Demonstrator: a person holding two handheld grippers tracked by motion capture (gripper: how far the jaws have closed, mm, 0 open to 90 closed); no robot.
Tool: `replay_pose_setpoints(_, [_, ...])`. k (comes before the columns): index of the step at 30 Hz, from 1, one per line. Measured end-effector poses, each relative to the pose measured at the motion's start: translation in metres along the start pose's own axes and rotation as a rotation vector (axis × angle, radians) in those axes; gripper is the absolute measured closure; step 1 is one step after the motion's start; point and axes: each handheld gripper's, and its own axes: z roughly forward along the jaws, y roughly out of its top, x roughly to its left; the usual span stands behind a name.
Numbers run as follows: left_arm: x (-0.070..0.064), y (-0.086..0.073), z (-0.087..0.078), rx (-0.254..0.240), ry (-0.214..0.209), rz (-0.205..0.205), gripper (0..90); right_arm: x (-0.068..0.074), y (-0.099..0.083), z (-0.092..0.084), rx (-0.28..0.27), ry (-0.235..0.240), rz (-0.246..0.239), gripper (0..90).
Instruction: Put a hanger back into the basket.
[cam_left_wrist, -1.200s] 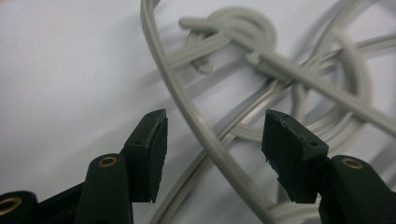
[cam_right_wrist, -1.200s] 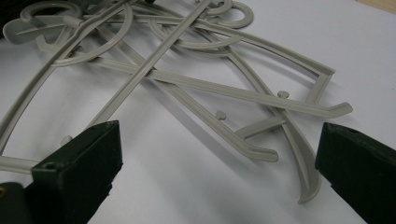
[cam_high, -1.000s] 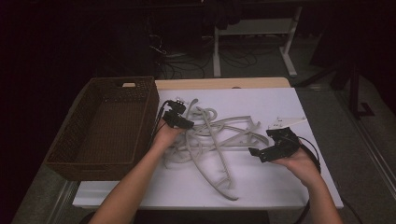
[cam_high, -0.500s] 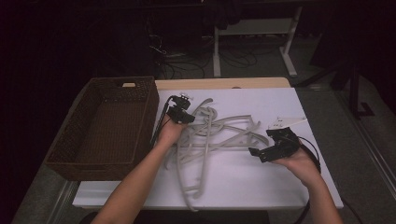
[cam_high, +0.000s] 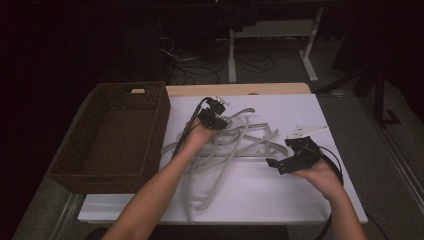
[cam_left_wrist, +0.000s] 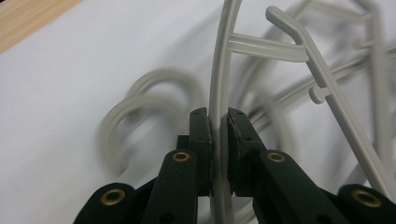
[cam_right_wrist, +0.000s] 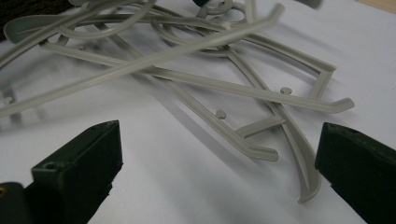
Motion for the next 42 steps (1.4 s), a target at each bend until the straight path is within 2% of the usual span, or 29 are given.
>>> replay_pose_setpoints(4, [-0.015, 0.015, 0.017, 0.002, -0.025, 0.059, 82.0, 0.0, 0.0, -0.001, -0.002, 0.002, 0.003, 0.5])
replay_pose_setpoints(7, [-0.02, 0.021, 0.028, 0.017, -0.03, 0.081, 81.4, -0.001, 0.0, -0.001, -0.005, 0.003, 0.003, 0.5])
replay_pose_setpoints(9, [-0.021, 0.022, 0.031, 0.01, -0.027, 0.079, 77.2, -0.001, -0.001, -0.002, -0.008, 0.003, 0.004, 0.5])
replay_pose_setpoints(10, [-0.02, 0.022, 0.031, 0.005, -0.02, 0.074, 70.3, -0.001, -0.001, -0.003, -0.009, 0.003, 0.005, 0.6])
replay_pose_setpoints(12, [-0.017, 0.02, 0.024, -0.01, -0.037, 0.054, 65.4, -0.001, -0.001, -0.003, -0.01, 0.004, 0.008, 0.5])
replay_pose_setpoints(14, [-0.014, 0.014, 0.011, -0.035, -0.047, 0.03, 56.2, -0.002, -0.002, -0.003, -0.01, 0.002, 0.006, 0.5])
replay_pose_setpoints(15, [-0.014, 0.014, 0.011, -0.035, -0.047, 0.03, 53.9, -0.002, -0.002, -0.003, -0.01, 0.002, 0.006, 0.5])
replay_pose_setpoints(16, [-0.012, 0.007, -0.003, -0.045, -0.058, 0.016, 53.9, -0.002, -0.002, -0.003, -0.01, 0.003, 0.007, 0.6])
replay_pose_setpoints(17, [-0.01, 0.001, -0.011, -0.054, -0.065, 0.0, 47.3, -0.001, -0.003, -0.002, -0.009, 0.0, 0.01, 0.5])
replay_pose_setpoints(20, [-0.008, -0.022, -0.036, -0.079, -0.091, -0.03, 44.3, 0.0, -0.003, 0.0, -0.008, 0.0, 0.009, 0.5])
replay_pose_setpoints(23, [-0.012, -0.048, -0.058, -0.087, -0.103, -0.039, 42.7, 0.001, -0.005, 0.002, -0.002, 0.0, 0.012, 0.5])
replay_pose_setpoints(27, [-0.021, -0.079, -0.074, -0.076, -0.12, -0.029, 41.5, 0.002, -0.007, 0.007, 0.009, 0.0, 0.015, 0.5])
replay_pose_setpoints(32, [-0.029, -0.106, -0.08, -0.082, -0.13, -0.04, 41.4, 0.003, -0.012, 0.01, 0.012, 0.004, 0.021, 0.5])
replay_pose_setpoints(37, [-0.035, -0.114, -0.073, -0.057, -0.137, -0.021, 42.5, 0.003, -0.015, 0.011, 0.008, 0.003, 0.021, 0.5])
replay_pose_setpoints(38, [-0.039, -0.116, -0.067, -0.029, -0.131, 0.001, 42.5, 0.003, -0.016, 0.01, 0.008, 0.004, 0.021, 0.5])
replay_pose_setpoints(39, [-0.039, -0.116, -0.064, -0.025, -0.127, 0.006, 43.6, 0.004, -0.016, 0.01, 0.006, 0.002, 0.022, 0.5])
replay_pose_setpoints(42, [-0.038, -0.116, -0.062, -0.026, -0.124, 0.001, 47.5, 0.003, -0.017, 0.011, 0.007, -0.001, 0.022, 0.5])
